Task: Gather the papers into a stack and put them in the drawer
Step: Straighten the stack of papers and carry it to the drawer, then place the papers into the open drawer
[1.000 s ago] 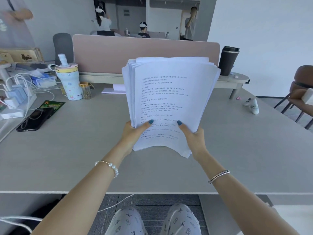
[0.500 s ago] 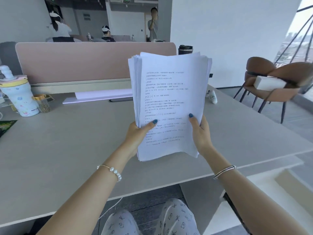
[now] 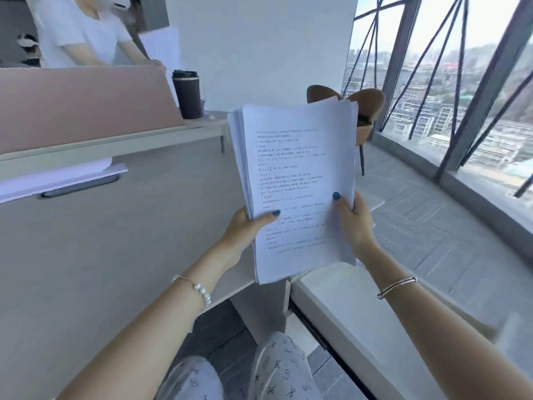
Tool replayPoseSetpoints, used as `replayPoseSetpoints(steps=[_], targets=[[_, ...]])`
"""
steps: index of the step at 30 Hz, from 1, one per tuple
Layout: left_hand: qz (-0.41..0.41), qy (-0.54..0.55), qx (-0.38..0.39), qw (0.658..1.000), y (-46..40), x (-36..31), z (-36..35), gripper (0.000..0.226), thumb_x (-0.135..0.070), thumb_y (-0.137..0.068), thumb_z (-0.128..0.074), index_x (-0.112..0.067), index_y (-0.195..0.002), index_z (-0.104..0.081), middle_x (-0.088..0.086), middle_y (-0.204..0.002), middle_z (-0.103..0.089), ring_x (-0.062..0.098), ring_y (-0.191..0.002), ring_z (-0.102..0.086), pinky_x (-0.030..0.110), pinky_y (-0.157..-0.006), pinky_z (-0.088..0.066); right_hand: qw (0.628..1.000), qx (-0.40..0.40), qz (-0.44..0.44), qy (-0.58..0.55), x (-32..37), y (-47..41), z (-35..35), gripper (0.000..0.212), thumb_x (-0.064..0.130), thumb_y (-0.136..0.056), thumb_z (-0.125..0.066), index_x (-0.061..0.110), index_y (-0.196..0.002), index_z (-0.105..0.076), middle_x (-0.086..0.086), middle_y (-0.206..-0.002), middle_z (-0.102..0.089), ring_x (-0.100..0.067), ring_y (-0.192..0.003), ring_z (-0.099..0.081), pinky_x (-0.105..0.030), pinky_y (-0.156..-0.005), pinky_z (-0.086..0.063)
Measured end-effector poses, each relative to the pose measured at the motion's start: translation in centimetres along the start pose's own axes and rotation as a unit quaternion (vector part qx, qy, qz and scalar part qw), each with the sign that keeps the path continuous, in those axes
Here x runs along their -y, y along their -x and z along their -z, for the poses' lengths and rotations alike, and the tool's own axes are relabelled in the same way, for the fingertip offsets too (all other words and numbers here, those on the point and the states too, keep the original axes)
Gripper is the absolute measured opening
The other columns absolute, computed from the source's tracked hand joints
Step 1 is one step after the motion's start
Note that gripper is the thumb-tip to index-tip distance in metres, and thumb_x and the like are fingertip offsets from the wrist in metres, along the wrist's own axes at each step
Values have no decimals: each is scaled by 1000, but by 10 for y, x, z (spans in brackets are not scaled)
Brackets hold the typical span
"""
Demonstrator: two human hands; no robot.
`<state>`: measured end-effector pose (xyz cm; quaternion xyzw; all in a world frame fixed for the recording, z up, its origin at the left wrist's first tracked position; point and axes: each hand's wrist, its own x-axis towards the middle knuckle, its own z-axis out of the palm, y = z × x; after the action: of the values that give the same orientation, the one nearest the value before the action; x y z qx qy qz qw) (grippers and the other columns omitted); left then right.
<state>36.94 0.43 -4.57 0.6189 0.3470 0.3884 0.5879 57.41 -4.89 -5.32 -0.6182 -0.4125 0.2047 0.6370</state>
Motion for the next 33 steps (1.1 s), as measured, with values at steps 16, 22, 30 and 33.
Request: replayPoseSetpoints(steps=[16, 22, 30, 33], targets=[[-19, -42, -18, 999, -87, 34, -108, 24, -17, -81, -67, -16, -104, -58, -3, -97, -66, 9, -87, -62, 22, -68, -46, 972, 6, -121, 200, -73, 2, 169, 12, 26, -96, -47, 32, -92, -57, 10, -78, -61, -13, -69, -57, -29, -63, -45], [-11, -181, 22, 983, -118, 58, -119, 28, -23, -80, -66, -23, -106, -58, -14, -86, -63, 10, -83, -58, 21, -68, -43, 951, 38, -160, 261, -103, 4, 200, 16, 20, -94, -48, 9, -85, -56, -2, -72, -55, -21, -66, -49, -31, -59, -35], [-49, -366, 53, 928, -133, 79, -131, 47, -31, -80, -66, -18, -124, -55, 4, -132, -57, 21, -125, -49, 32, -102, -39, 918, 99, -179, 339, -136, 14, 227, 20, 27, -94, -48, 20, -108, -62, -6, -96, -69, -28, -86, -63, -40, -77, -48], [-62, -427, 66, 900, -132, 85, -132, 50, -38, -80, -64, -19, -126, -55, 5, -135, -55, 24, -127, -46, 32, -105, -37, 898, 129, -193, 375, -146, 15, 227, 17, 32, -93, -50, 26, -105, -61, -2, -96, -69, -25, -87, -64, -41, -79, -50]])
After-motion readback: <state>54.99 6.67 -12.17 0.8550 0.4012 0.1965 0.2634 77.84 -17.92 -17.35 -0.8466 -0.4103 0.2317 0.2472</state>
